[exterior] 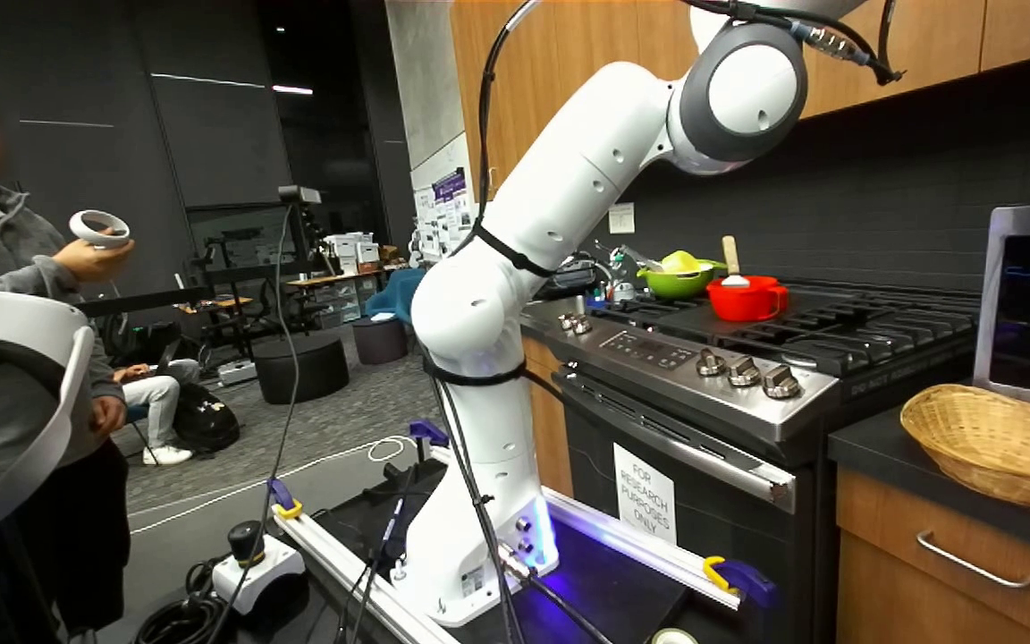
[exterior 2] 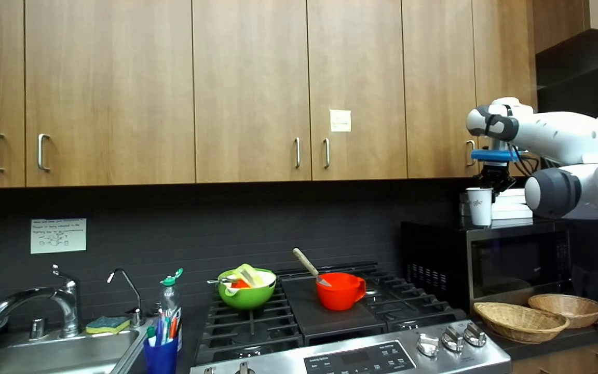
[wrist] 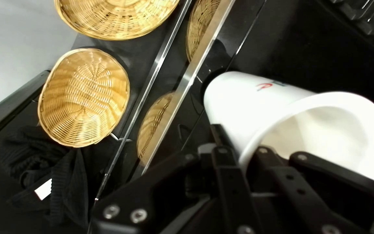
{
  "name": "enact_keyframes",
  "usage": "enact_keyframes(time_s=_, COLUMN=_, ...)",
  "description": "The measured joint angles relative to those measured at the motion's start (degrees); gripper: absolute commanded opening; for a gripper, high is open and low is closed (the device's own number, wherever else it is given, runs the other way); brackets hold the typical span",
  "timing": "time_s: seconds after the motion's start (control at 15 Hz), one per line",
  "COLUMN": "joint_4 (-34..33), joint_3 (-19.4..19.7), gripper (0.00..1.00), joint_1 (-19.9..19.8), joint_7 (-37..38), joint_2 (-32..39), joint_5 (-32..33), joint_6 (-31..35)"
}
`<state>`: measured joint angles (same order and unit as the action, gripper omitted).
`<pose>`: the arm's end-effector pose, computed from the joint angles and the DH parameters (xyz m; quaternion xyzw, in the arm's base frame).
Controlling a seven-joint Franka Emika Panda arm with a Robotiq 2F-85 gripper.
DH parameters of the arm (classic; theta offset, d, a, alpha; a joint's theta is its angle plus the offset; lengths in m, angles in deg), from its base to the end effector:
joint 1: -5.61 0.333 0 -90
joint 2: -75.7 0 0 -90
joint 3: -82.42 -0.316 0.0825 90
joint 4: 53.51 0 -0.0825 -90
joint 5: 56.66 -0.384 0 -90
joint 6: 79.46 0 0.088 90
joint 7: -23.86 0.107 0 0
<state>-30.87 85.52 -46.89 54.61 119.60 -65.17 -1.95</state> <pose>0.4309 -0.5575 0.6446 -0.7466 0.6563 -0.1040 0.0310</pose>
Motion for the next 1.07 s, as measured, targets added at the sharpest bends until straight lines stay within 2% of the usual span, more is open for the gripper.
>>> enact_keyframes(time_s=0.13, joint_4=-0.06, joint_3=0.2, gripper=0.02, joint_1=0.35, joint_7=0.0, joint_2=0.19, joint_5=0.35, joint_6=-0.17)
enact_keyframes(time_s=0.2, joint_4=-0.01, joint_3=0.27, gripper=0.12, joint_1=0.55, joint_7=0.0, joint_2=0.26, joint_5=0.57, joint_6=-0.07)
enact_keyframes(time_s=0.27, joint_4=-0.16, joint_3=0.41, gripper=0.35, joint_1=0.74, joint_7=0.0, joint_2=0.42, joint_5=0.67, joint_6=-0.24)
enact_keyframes(time_s=0.4, joint_4=0.04, joint_3=0.45, gripper=0.39, joint_1=1.24, joint_7=0.0, joint_2=0.46, joint_5=1.46, joint_6=0.29)
enact_keyframes(time_s=0.47, joint_4=-0.31, joint_3=0.61, gripper=0.19, joint_1=1.49, joint_7=0.0, joint_2=0.59, joint_5=1.72, joint_6=0.23)
enact_keyframes(time_s=0.67, joint_4=-0.45, joint_3=0.78, gripper=0.37, joint_1=1.99, joint_7=-0.01, joint_2=0.52, joint_5=2.54, joint_6=0.91)
enact_keyframes(time_s=1.07, joint_4=-0.36, joint_3=0.87, gripper=0.39, joint_1=2.12, joint_7=-0.01, joint_2=0.5, joint_5=2.63, joint_6=1.04)
